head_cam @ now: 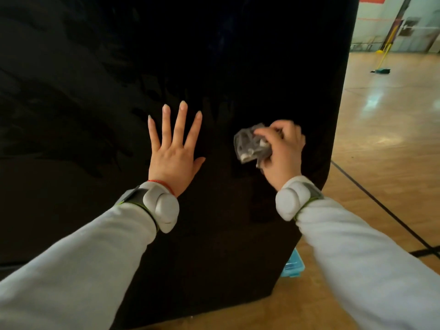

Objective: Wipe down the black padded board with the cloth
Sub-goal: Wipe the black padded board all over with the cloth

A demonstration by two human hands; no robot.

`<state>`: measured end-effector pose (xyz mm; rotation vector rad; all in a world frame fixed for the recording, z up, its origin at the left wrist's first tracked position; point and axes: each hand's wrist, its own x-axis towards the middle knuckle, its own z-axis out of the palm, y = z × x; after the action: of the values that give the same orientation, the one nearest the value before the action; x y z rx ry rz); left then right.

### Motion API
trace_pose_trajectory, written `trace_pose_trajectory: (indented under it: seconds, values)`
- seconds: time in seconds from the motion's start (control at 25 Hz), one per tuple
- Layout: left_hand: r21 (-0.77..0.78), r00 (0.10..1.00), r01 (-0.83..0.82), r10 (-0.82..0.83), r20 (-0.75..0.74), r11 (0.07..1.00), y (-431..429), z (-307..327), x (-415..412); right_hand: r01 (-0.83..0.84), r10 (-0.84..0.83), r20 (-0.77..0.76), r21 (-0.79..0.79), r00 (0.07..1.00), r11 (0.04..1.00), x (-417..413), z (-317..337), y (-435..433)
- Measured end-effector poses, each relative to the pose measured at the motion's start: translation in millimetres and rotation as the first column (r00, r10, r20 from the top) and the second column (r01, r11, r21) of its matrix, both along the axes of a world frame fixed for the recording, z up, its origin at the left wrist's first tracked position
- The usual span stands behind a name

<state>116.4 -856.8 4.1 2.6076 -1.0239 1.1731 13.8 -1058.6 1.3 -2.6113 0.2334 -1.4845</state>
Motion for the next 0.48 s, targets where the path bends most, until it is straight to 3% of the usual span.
trace_pose_trajectory:
  seconds: [0.08, 0.48]
  values:
    - [-0.032, 1.0, 0.022, -0.022, -0.005, 0.999, -0.5, -5.0, -2.0, 0.037, -0.038, 0.034, 0.019, 0.999, 0.999, 8.2, 2.1, 3.4]
    - [-0.028, 0.996, 0.071, -0.072, -0.054, 0.997, 3.2, -53.0, -7.0, 0.055, -0.057, -0.152, -0.02, 0.987, 0.998, 8.7, -62.4, 0.7]
